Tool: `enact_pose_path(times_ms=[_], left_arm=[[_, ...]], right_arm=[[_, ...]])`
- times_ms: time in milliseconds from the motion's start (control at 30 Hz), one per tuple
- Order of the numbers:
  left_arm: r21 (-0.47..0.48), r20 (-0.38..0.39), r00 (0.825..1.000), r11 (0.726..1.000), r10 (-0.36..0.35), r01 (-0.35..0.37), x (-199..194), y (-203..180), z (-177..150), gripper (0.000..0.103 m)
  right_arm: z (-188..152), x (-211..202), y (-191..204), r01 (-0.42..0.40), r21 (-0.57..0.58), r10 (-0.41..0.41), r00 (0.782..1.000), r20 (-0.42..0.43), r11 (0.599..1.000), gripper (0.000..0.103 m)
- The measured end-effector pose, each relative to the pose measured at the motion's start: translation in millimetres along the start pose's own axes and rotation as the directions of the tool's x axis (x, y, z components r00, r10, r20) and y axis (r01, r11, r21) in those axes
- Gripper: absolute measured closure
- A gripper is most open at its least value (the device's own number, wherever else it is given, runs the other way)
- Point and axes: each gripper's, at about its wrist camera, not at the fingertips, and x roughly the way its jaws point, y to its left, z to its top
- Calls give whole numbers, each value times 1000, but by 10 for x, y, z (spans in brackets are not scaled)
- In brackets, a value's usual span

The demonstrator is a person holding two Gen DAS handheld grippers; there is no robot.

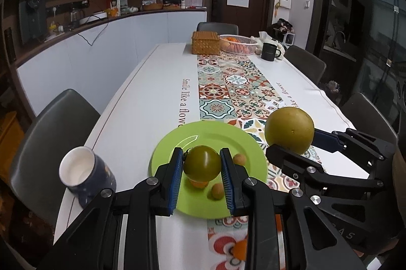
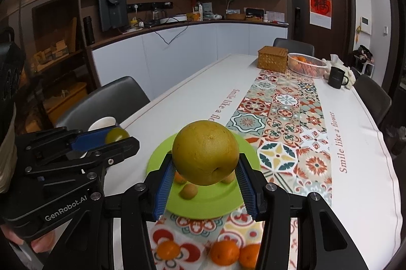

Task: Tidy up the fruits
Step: 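Lower the tomato and pear onto the green plate and open both tools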

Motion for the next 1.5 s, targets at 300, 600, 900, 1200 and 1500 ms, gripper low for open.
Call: enact_pose_path(times_ms=[300,600,900,1200,1500], left_arm=[[-15,-95,995,999,-36,35,499,155,177,74],[1,-207,978,1000,-30,31,1089,276,224,74],[-27,-293,955,999,-38,31,1549,363,115,74],[-7,-319,948,1000,-12,11,1616,370,86,64],[2,-264,963,998,60,-62,1182,326,73,56]], right_arm=[[196,490,-129,8,0,-8,998,-68,1000,54],[204,1059,-212,11,-5,-11,983,-185,1000,54],[80,1551,-324,7,5,-5,949,-316,1000,54],[29,1638,-344,3,-10,-6,940,-340,1000,53],[87,1228,-384,46,-10,-48,967,-250,999,44]])
